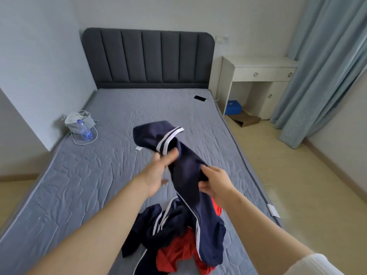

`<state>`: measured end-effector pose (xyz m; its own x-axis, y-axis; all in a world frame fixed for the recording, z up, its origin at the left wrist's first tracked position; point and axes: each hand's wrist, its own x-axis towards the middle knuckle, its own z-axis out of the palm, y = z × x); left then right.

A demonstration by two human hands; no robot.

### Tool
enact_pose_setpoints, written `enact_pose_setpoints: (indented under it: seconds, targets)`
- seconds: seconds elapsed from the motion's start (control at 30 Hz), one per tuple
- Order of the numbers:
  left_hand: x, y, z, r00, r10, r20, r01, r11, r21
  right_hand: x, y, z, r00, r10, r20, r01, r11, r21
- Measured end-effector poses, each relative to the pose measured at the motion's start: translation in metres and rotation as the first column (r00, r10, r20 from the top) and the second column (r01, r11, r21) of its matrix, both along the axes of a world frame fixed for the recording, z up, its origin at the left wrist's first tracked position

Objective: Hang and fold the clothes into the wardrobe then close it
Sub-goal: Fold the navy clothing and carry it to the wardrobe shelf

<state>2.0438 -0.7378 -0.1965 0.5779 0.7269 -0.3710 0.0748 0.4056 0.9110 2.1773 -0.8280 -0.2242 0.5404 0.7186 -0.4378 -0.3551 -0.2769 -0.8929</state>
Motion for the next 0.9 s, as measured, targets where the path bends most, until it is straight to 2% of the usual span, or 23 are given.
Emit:
enact_pose_setpoints:
  seconds: [0.03,0.07,0.13,0.17,0.23,0.27,0.33,0.4,0.47,0.57,0.67,0.73,0.8,0.83,0.9]
  targets:
    - [-0.004,-0.005,-0.009,0.986,-0.077,-0.15,0.087,0.994,0.062,0.001,0.005,0.011,0.995,-0.056,-0.083,0.062,0.995,0.073]
    - [-0.007,-0.011,-0.018,0.959,-0.158,-0.235,0.178,0.982,0.064,0.001,0.01,0.023,0.984,-0.092,-0.154,0.114,0.984,0.138]
    - [-0.007,-0.02,-0.028,0.904,-0.332,-0.268,0.353,0.935,0.033,-0.001,0.02,0.05,0.961,-0.106,-0.256,0.172,0.953,0.251]
    - [-0.002,-0.022,-0.03,0.893,-0.365,-0.262,0.387,0.921,0.038,-0.002,0.024,0.063,0.954,-0.091,-0.286,0.18,0.937,0.299]
    - [0.008,-0.019,-0.027,0.94,-0.248,-0.235,0.269,0.961,0.059,-0.002,0.028,0.081,0.96,-0.034,-0.277,0.141,0.917,0.374]
    - [0.013,-0.014,-0.023,0.963,-0.158,-0.217,0.175,0.983,0.06,0.0,0.028,0.085,0.976,-0.02,-0.216,0.104,0.916,0.388]
    - [0.021,0.0,-0.008,0.987,-0.018,-0.161,0.027,0.998,0.052,0.008,0.026,0.084,1.0,-0.021,0.001,0.019,0.943,0.332]
    - [0.028,0.014,0.014,0.992,0.126,-0.018,-0.127,0.989,-0.071,0.014,0.02,0.076,0.987,-0.001,0.161,-0.034,0.975,0.22]
    - [0.038,0.025,0.039,0.963,0.257,0.081,-0.233,0.945,-0.227,0.015,0.012,0.066,0.971,0.093,0.219,-0.12,0.986,0.113]
    - [0.053,0.031,0.082,0.918,0.317,0.237,-0.222,0.908,-0.355,0.011,0.005,0.063,0.931,0.305,0.2,-0.311,0.951,-0.003]
    - [0.059,0.037,0.113,0.86,0.315,0.402,-0.159,0.913,-0.376,0.007,0.009,0.066,0.864,0.374,0.337,-0.364,0.927,-0.095]
    - [0.057,0.039,0.125,0.827,0.264,0.496,-0.113,0.943,-0.314,0.007,0.015,0.072,0.859,0.308,0.409,-0.3,0.95,-0.087]
    - [0.053,0.043,0.124,0.862,0.121,0.493,-0.065,0.989,-0.13,0.006,0.019,0.083,0.913,0.223,0.343,-0.24,0.971,0.009]
    - [0.051,0.044,0.12,0.907,0.027,0.421,-0.03,1.0,0.0,0.007,0.022,0.089,0.94,0.171,0.295,-0.204,0.975,0.083]
    - [0.043,0.043,0.106,0.977,-0.152,0.149,0.107,0.955,0.276,0.007,0.026,0.102,0.977,0.093,0.19,-0.134,0.967,0.216]
